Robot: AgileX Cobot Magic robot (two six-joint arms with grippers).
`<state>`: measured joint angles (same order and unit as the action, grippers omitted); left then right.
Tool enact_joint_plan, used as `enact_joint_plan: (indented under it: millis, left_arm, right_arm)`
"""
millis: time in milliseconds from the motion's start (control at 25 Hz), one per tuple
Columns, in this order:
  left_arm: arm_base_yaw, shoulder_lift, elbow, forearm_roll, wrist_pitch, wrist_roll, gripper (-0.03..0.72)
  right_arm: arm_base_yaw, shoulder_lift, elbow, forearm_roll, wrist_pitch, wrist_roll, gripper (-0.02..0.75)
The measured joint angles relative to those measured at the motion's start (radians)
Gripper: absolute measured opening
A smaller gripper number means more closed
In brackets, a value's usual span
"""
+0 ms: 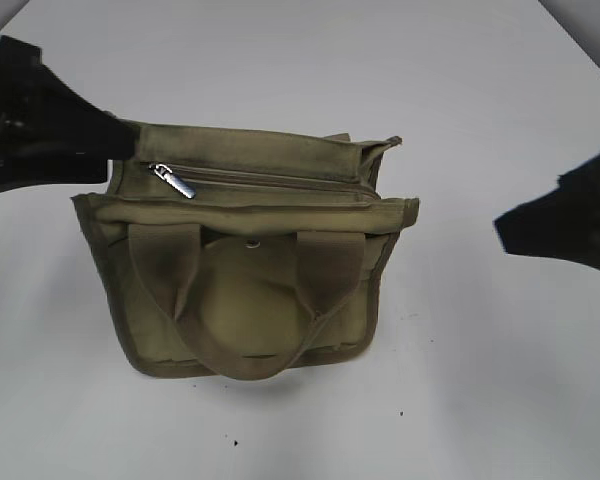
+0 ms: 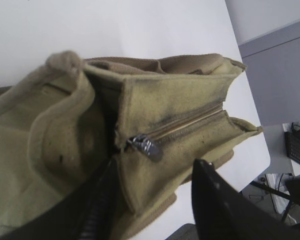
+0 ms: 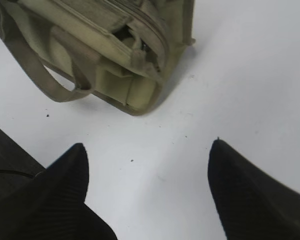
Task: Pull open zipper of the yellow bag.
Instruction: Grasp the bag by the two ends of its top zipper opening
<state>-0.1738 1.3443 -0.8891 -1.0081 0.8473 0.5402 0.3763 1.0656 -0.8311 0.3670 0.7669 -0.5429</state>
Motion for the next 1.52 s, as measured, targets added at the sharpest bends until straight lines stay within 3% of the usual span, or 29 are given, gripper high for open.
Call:
enact_joint_plan:
  millis: [240, 440, 520, 680, 760, 1320, 1520]
  left_arm:
    - [-0.014, 0.163, -0.094, 0.003, -0.027, -0.001, 0.376]
    - [-0.027, 0.219, -0.141, -0.035, -0.040, -0.001, 0.365]
    - [-0.045, 0.224, -0.152, -0.041, -0.042, -0.001, 0.319]
    - [-0.078, 0.226, -0.157, -0.045, -0.052, -0.001, 0.087]
    - [-0.082, 0.226, -0.157, -0.052, -0.053, -0.001, 0.020]
    - [-0.082, 0.228, -0.156, -0.145, -0.040, -0.002, 0.016]
    - [-0.081, 0.233, -0.155, -0.163, -0.035, -0.003, 0.015]
  right_arm:
    - [0.179, 0.194, -0.090, 0.005, -0.123, -0.028, 0.574]
    - [0.280, 0.326, -0.203, 0.006, -0.200, -0.072, 0.574]
    - [0.306, 0.378, -0.258, 0.006, -0.223, -0.089, 0.565]
    - [0.330, 0.497, -0.384, 0.006, -0.238, -0.104, 0.495]
    - [0.334, 0.552, -0.437, 0.006, -0.239, -0.105, 0.464]
    - [0.336, 0.731, -0.526, 0.009, -0.283, -0.108, 0.428]
    - [0.336, 0.758, -0.529, 0.006, -0.297, -0.109, 0.281]
